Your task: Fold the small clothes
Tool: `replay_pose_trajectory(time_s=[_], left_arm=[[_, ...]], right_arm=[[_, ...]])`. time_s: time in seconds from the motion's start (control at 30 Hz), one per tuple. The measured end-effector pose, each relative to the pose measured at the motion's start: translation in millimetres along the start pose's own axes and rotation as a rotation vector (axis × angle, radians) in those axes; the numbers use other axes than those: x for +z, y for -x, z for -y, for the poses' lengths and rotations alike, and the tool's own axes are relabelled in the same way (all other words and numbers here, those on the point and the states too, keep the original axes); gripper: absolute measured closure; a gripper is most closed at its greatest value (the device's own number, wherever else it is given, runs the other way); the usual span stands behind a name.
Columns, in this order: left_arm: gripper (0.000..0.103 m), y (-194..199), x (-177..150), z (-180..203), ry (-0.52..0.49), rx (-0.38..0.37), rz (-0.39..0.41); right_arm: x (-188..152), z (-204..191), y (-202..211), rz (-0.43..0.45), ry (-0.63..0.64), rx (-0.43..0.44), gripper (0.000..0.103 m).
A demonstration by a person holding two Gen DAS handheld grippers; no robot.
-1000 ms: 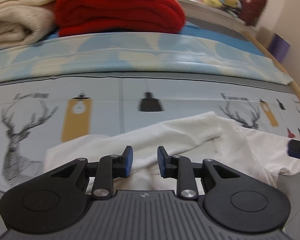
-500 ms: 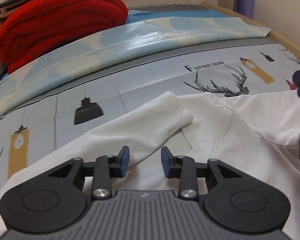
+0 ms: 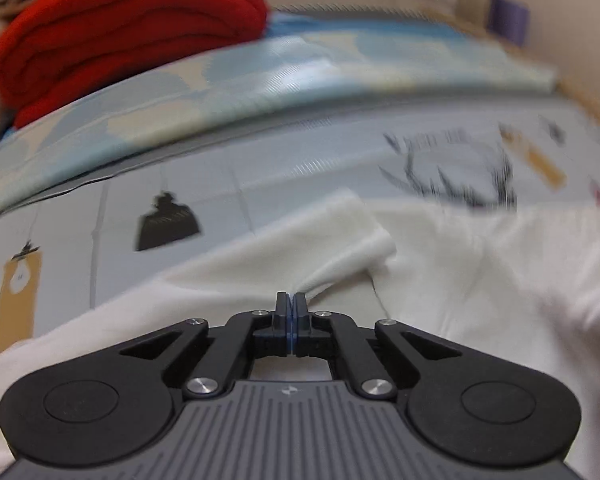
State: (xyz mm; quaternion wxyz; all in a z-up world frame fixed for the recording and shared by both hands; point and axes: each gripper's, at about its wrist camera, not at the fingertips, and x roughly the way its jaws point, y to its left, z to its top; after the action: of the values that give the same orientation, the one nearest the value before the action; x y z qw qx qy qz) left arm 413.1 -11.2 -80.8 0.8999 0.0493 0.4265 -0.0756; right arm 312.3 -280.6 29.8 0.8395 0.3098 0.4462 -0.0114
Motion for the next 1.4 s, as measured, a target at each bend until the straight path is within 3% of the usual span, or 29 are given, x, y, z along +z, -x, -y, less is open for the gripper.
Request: replay_pose_trajectory(time_s=[0.13, 0.23, 0.43, 0.57, 0.7, 0.93, 1.0, 1.07, 1.17, 1.2, 1.33, 1.4], left_arm=[[0.103, 40.3, 13.9, -25.2, 0.053, 0.021, 0.090], [0.103, 74.5, 21.3, -53.9, 0.087, 0.086, 0.142], [0.103, 148.3, 7.3, -161.2, 0.325, 0.260, 0.218], [0.103, 205.6, -28.1, -241.2, 0.564, 0.429, 0.210], [0.103, 258.5, -64.6, -286.4, 0.656, 0.618, 0.206], [0.103, 273.5, -117.1, -350.5, 0.904, 0.795, 0.047], [0.102, 287.2, -124.1, -358.0, 0.932, 0.811, 0.059], [0.099, 290.5, -116.4, -352.2, 0.893, 0.784, 0.094], [0.092, 277.0, -90.3, -331.8, 0.796, 0.665, 0.145], [0.091, 269.3, -83.5, -325.4, 0.770, 0.604, 0.154], [0.086, 217.8, -60.1, -286.4, 0.646, 0.229, 0.123], [0.086, 186.2, -53.2, -261.3, 0.555, 0.108, 0.076]], right_arm=[[-0.4, -3.2, -2.9, -0.001, 0.011, -0.002, 0.083], [-0.5, -3.5, -5.1, -0.004, 0.014, -0.010, 0.083], [-1.0, -10.6, -5.4, 0.003, 0.029, -0.010, 0.083], [-5.7, -19.8, -6.6, -0.006, 0.049, 0.004, 0.083], [-10.0, -25.3, -7.3, -0.010, 0.058, 0.004, 0.083], [-12.9, -27.8, -8.6, -0.009, 0.069, -0.010, 0.083], [-12.2, -27.2, -10.1, -0.007, 0.070, -0.018, 0.083], [-10.7, -26.0, -12.4, -0.006, 0.069, -0.026, 0.083], [-6.4, -23.1, -17.9, -0.009, 0.079, -0.037, 0.083], [-4.2, -22.2, -20.4, -0.011, 0.084, -0.039, 0.083], [10.3, -20.2, -34.7, 0.002, 0.149, -0.021, 0.083], [17.7, -20.3, -45.8, 0.002, 0.220, -0.008, 0.083]])
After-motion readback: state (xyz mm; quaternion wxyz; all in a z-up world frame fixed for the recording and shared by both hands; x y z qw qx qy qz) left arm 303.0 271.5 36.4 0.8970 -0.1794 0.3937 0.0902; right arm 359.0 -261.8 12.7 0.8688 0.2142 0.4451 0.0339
